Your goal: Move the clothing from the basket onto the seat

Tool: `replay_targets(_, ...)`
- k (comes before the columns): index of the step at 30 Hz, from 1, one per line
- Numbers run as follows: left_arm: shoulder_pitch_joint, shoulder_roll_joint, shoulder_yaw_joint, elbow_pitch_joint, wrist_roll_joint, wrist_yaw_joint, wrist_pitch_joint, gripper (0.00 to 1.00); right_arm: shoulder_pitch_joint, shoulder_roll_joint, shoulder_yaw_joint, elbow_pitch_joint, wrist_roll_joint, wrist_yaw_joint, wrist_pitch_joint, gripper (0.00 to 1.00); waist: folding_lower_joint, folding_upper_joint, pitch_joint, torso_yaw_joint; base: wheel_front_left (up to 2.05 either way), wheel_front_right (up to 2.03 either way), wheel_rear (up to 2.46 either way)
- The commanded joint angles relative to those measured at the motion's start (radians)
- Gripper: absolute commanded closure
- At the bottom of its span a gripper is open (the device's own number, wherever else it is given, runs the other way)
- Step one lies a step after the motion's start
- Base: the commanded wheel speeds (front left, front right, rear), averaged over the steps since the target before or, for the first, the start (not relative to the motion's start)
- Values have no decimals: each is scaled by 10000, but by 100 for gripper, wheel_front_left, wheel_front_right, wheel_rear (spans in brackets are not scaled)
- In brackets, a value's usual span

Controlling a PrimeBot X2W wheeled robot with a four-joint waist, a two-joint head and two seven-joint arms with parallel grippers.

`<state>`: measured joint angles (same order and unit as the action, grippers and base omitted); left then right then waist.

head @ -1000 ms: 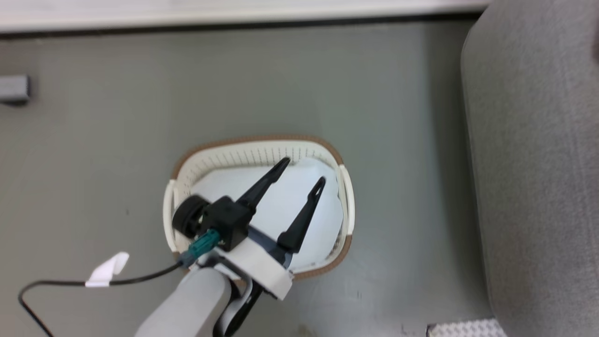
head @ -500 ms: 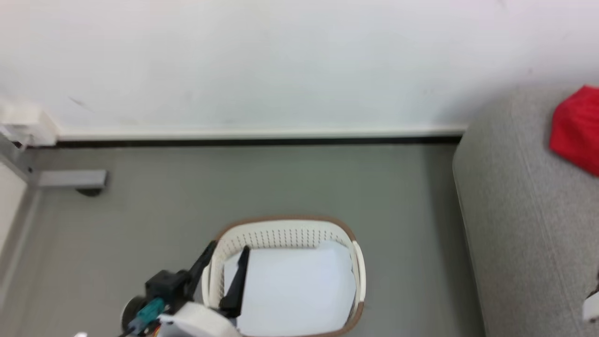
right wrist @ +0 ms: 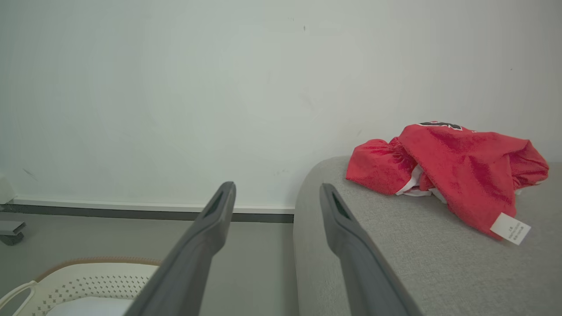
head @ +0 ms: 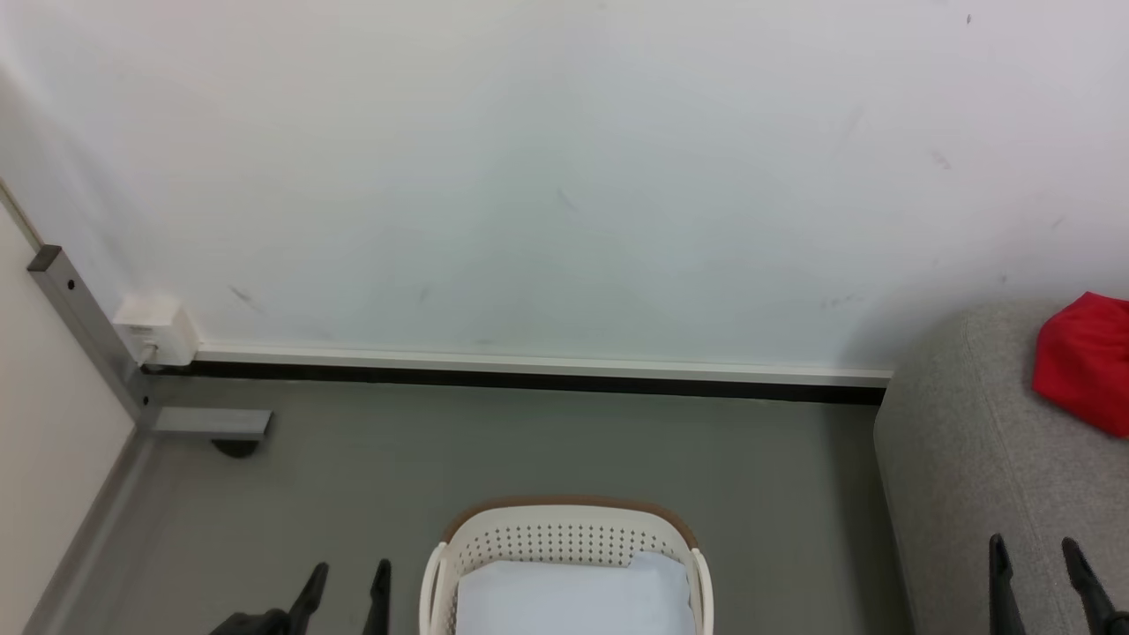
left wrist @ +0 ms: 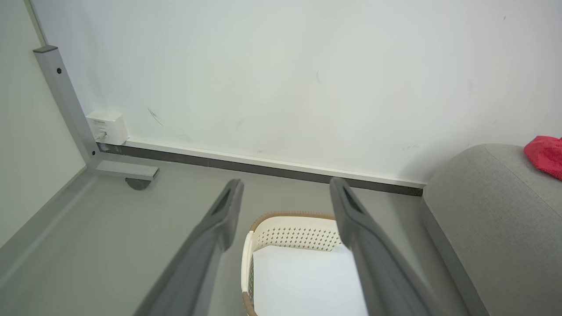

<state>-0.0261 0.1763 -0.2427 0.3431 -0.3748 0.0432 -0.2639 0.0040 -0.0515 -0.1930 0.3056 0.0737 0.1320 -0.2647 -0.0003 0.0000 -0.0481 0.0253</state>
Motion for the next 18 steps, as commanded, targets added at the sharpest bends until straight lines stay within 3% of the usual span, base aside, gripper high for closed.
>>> replay_targets(1, 129, 23, 100, 50, 170, -47, -5, 0, 183, -2, 91, 43, 269, -27, 9, 0, 3, 0, -102, 19, 0, 0, 0)
replay_targets(18, 469, -606, 1342, 304, 1321, -583, -6, 0, 632, -5, 677, 179, 806, -25, 9, 0, 3, 0, -324, 126, 0, 0, 0)
